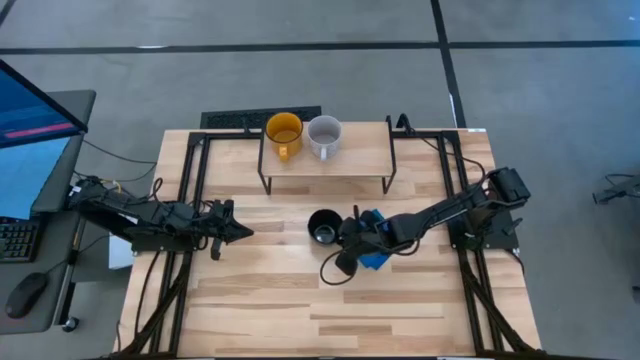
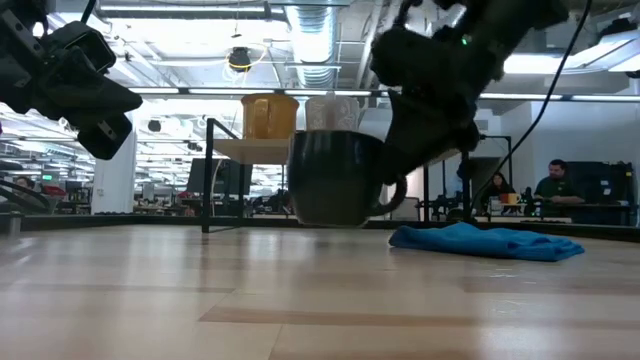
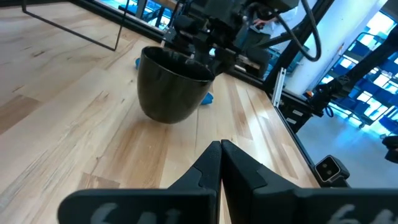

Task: Stack small to large cups/mugs on shelf
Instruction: Put the black mug on the shelf

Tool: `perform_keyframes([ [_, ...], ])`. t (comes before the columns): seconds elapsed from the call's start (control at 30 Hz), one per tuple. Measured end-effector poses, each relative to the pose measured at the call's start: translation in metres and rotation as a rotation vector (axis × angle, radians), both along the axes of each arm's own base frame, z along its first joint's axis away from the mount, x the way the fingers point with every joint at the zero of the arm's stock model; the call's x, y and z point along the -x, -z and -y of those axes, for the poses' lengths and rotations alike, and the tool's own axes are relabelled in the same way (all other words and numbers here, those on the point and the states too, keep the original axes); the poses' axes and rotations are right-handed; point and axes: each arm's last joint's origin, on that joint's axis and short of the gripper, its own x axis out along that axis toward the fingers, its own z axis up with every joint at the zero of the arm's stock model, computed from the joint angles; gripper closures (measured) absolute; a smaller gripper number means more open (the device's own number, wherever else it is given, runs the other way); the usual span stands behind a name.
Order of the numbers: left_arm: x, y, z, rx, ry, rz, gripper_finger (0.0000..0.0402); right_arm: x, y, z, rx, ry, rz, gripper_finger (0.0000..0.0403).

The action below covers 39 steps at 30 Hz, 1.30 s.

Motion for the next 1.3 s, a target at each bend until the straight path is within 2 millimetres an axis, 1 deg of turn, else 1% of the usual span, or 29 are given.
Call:
perform_keyframes([
  [0.13, 0.0, 0.0, 0.0, 0.0, 0.0, 0.0, 0.0401, -0.002, -0.011, 0.0, 0.031, -0.017, -0.048, 0.0324],
  [0.3, 0.0, 0.0, 0.0, 0.0, 0.0, -0.001, 0.0401, -0.006, -0.025, -0.001, 0.041, -0.015, -0.059, 0.0324],
  [0.43, 0.0, 0.0, 0.0, 0.001, 0.006, -0.001, 0.0401, -0.011, -0.041, -0.003, 0.039, -0.014, -0.049, 0.0324],
  [0.57, 0.0, 0.0, 0.0, -0.001, 0.018, -0.002, 0.0401, -0.011, -0.051, -0.003, 0.037, 0.001, -0.079, 0.0324],
  [0.67, 0.0, 0.0, 0.001, 0.0, 0.025, -0.003, 0.0401, -0.015, -0.061, -0.001, 0.003, 0.064, -0.047, 0.0324],
  [0.83, 0.0, 0.001, 0.003, 0.005, 0.09, -0.01, 0.0401, -0.017, -0.076, 0.004, -0.037, 0.207, -0.03, 0.0321],
  [0.93, 0.001, 0.001, 0.004, 0.007, 0.139, -0.016, 0.0401, -0.015, -0.085, 0.007, -0.019, 0.304, -0.01, 0.0321],
  [1.1, 0.001, 0.002, 0.006, -0.011, 0.204, -0.015, 0.0401, -0.014, -0.099, 0.01, -0.012, 0.398, 0.003, 0.0323],
  [1.3, 0.002, 0.001, 0.007, -0.028, 0.25, -0.007, 0.0401, -0.012, -0.11, 0.017, -0.023, 0.465, -0.015, 0.0323],
])
